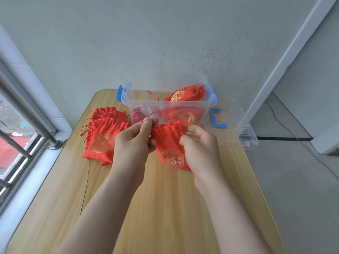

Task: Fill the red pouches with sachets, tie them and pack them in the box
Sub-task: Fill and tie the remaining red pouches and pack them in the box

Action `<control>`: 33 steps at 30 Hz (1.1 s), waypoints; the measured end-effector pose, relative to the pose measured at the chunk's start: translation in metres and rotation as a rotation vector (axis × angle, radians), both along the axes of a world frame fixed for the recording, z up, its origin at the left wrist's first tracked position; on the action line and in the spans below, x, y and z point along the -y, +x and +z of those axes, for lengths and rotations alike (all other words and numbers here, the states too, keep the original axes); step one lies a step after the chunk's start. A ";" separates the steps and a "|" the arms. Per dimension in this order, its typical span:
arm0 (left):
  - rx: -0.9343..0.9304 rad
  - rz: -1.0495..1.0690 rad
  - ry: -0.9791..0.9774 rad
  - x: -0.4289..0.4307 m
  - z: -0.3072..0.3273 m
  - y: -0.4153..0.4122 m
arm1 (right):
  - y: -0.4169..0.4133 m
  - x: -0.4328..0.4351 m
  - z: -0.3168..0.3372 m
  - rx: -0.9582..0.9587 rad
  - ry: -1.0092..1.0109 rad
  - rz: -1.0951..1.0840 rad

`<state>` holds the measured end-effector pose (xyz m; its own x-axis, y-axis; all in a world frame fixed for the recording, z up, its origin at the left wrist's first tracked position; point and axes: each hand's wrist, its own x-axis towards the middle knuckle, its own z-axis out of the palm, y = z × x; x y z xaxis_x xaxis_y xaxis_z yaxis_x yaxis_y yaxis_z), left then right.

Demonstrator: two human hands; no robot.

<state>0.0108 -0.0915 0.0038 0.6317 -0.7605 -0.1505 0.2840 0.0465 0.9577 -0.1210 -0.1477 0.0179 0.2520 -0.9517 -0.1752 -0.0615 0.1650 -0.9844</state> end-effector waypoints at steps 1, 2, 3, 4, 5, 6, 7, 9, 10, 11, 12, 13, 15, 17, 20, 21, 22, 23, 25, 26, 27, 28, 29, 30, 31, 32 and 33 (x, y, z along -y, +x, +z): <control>-0.005 -0.001 0.001 0.000 0.001 -0.001 | 0.000 0.001 0.001 0.031 0.033 0.011; -0.007 -0.006 0.003 -0.001 0.002 -0.002 | -0.001 0.001 0.003 0.060 0.073 0.018; -0.007 -0.008 0.003 -0.001 0.001 -0.003 | -0.001 0.001 0.002 0.072 0.098 0.016; -0.009 -0.010 0.000 0.000 0.002 -0.003 | -0.001 0.002 0.001 0.082 0.118 -0.003; -0.014 -0.008 -0.005 0.001 0.002 -0.004 | 0.000 0.003 0.000 0.095 0.118 -0.021; -0.026 0.002 -0.012 0.002 0.003 -0.003 | 0.000 0.003 -0.001 0.116 0.117 -0.034; -0.043 0.015 -0.020 0.003 0.003 -0.002 | 0.001 0.004 -0.003 0.118 0.103 -0.040; -0.076 0.044 -0.035 0.005 0.004 0.000 | 0.000 0.004 -0.005 0.054 0.078 -0.032; -0.090 0.054 -0.042 0.005 0.004 0.001 | -0.001 0.004 -0.005 0.016 0.075 -0.030; -0.103 0.065 -0.048 0.005 0.005 0.001 | -0.002 0.004 -0.005 -0.025 0.069 -0.022; -0.111 0.078 -0.055 0.005 0.005 0.001 | -0.002 0.005 -0.005 -0.065 0.067 -0.017; -0.114 0.092 -0.063 0.005 0.005 0.001 | -0.002 0.005 -0.004 -0.100 0.065 -0.014; -0.117 0.118 -0.077 0.004 0.006 0.001 | -0.002 0.006 -0.003 -0.144 0.076 -0.020; -0.125 0.136 -0.090 0.004 0.007 0.000 | -0.003 0.006 -0.002 -0.171 0.085 -0.003; -0.121 0.148 -0.102 0.005 0.009 -0.001 | -0.003 0.007 0.003 -0.169 0.108 0.086; -0.121 0.151 -0.106 0.006 0.009 -0.002 | -0.003 0.008 0.004 -0.168 0.103 0.112; -0.125 0.156 -0.109 0.007 0.010 -0.002 | -0.003 0.008 0.004 -0.184 0.086 0.130; -0.129 0.160 -0.114 0.008 0.010 -0.002 | -0.003 0.008 0.004 -0.209 0.056 0.144; -0.148 0.163 -0.123 0.008 0.011 -0.003 | -0.004 0.007 0.002 -0.277 -0.016 0.169; -0.160 0.162 -0.128 0.009 0.011 -0.003 | -0.004 0.008 0.000 -0.306 -0.050 0.174; -0.172 0.161 -0.134 0.010 0.012 -0.003 | -0.004 0.009 -0.002 -0.334 -0.084 0.174; -0.182 0.159 -0.140 0.010 0.012 -0.003 | -0.005 0.010 -0.003 -0.368 -0.122 0.168; -0.192 0.160 -0.145 0.011 0.012 -0.002 | -0.006 0.011 -0.004 -0.401 -0.161 0.156; -0.202 0.163 -0.148 0.011 0.013 -0.001 | -0.007 0.012 -0.004 -0.420 -0.192 0.144; -0.211 0.170 -0.152 0.012 0.013 0.000 | -0.008 0.013 -0.004 -0.423 -0.215 0.131; -0.218 0.179 -0.152 0.012 0.012 0.001 | -0.009 0.013 -0.003 -0.423 -0.229 0.115; -0.222 0.189 -0.151 0.013 0.012 0.001 | -0.010 0.013 -0.002 -0.425 -0.239 0.098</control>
